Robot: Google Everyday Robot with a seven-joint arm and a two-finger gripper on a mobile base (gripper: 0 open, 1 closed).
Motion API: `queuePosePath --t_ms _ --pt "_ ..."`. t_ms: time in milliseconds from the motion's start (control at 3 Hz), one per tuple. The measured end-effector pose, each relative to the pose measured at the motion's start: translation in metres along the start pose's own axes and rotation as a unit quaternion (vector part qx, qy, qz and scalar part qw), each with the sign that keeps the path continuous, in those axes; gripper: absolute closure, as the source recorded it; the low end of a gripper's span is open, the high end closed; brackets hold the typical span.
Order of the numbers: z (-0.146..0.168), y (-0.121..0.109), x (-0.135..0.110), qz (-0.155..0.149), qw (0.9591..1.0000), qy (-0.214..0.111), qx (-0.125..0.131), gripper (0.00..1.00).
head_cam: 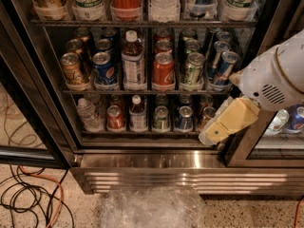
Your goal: Pick pepsi can from middle shelf of fridge
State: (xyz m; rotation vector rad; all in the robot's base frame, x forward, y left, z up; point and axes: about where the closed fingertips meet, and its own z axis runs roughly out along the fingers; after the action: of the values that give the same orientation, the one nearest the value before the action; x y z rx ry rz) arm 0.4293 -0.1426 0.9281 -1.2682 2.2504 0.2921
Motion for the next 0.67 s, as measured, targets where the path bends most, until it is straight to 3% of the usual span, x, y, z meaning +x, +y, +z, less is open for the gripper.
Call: queuePosePath --t_ms 333,667 --pt "0.014 0.011 -0.005 0.021 0.999 -0.039 -0.007 0.0" --pt "0.044 0.036 -0.021 0.039 0.9933 -0.104 -0.031 0.0"
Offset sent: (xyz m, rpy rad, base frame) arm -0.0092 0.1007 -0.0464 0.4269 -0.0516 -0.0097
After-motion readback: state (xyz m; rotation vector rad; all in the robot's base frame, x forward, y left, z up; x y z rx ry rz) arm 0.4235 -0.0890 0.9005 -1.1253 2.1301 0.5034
